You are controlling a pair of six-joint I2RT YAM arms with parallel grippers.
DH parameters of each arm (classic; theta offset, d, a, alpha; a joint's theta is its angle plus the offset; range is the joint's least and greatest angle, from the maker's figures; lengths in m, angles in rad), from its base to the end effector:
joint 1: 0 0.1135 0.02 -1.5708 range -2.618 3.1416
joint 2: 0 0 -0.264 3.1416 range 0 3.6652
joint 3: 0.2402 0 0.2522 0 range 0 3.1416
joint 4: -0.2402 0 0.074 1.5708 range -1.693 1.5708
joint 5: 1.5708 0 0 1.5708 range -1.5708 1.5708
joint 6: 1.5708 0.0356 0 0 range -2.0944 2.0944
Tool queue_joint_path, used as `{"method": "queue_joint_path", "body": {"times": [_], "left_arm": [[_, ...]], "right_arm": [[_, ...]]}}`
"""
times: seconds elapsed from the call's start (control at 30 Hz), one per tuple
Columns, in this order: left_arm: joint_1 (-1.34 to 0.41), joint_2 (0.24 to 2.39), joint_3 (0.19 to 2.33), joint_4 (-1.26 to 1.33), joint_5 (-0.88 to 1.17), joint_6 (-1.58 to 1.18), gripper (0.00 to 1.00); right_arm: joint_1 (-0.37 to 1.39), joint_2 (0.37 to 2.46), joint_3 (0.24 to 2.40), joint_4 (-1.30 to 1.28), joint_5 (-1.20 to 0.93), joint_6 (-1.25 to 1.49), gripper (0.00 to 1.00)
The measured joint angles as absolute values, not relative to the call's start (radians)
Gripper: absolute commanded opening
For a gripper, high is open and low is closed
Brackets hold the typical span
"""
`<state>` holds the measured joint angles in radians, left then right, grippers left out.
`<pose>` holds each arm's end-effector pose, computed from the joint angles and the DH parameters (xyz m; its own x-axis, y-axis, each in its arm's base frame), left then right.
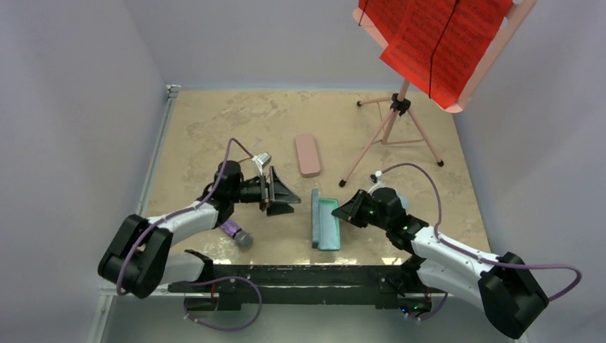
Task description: Organize the sunglasses
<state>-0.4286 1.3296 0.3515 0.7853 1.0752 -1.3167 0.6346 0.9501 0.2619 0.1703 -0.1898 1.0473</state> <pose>0.1987 -0.1252 0.1828 -0.9952 -0.0513 -0.0836 0.0784 0.0956 -0.9923 0.1478 0.1171 0.1651 -0.8179 0.4541 -0.3535 -0.0118 0.6010 0.7992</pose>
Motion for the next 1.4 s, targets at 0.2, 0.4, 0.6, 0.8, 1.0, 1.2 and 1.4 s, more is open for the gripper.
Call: {"method": "queue_joint_path", "body": {"times": [0.2, 0.4, 0.6, 0.8, 1.0, 1.2, 1.4], "left_arm": [[-0.433, 1.033, 0.615, -0.112, 0.517, -0.967, 1.00], [-0.434, 0.867, 0.657, -0.411, 0.173, -0.904, 1.00], [-0.434, 0.952, 0.663, -0.595, -0.066, -0.907, 1.00], [-0.426, 1.050, 0.700, -0.647, -0.209, -0.933, 1.00], [-0.373, 1.102, 0.719, -0.630, -0.286, -0.941, 0.92], [-0.316, 1.261, 0.793, -0.597, -0.339, -0.942, 0.77], [-0.287, 1.431, 0.864, -0.557, -0.367, -0.933, 0.62]], "right_arm": [[0.639, 0.956, 0.189, 0.188, -0.010, 1.180, 0.00], [0.731, 1.068, 0.153, 0.251, 0.178, 1.344, 0.02], [0.833, 1.129, 0.171, 0.277, 0.309, 1.477, 0.28], [0.853, 1.129, 0.194, 0.257, 0.347, 1.529, 0.55], [0.854, 1.060, 0.207, 0.176, 0.355, 1.525, 0.70], [0.857, 0.892, 0.195, 0.031, 0.406, 1.522, 0.76], [0.856, 0.686, 0.180, -0.150, 0.462, 1.507, 0.78]]}}
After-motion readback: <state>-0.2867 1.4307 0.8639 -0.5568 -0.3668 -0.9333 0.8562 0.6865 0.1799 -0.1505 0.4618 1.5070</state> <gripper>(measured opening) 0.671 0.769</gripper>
